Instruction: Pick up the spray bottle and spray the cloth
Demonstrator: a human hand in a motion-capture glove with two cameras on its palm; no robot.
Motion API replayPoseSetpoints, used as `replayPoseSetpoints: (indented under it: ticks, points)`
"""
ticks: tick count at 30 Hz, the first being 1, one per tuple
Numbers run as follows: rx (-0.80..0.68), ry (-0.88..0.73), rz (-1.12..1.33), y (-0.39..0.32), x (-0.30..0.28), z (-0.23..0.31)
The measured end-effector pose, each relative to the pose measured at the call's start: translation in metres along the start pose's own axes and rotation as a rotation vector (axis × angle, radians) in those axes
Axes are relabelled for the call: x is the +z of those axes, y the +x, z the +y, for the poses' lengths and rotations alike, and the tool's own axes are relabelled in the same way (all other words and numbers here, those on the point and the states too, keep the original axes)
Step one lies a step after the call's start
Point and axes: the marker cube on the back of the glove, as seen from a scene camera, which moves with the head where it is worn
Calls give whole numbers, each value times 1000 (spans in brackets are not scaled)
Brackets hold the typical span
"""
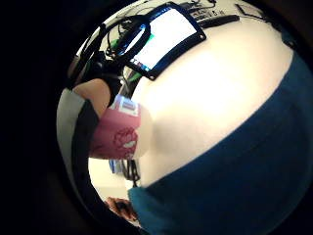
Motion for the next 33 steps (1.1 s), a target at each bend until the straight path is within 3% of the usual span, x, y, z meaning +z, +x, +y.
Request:
replayPoseSetpoints:
  ticks: [10,20,33]
  points:
    - [-59,-17,-82,-20,-30,-4]
    - [-208,54,-66,-79,-146,36]
    - [-151,152,76,-17,-220,89]
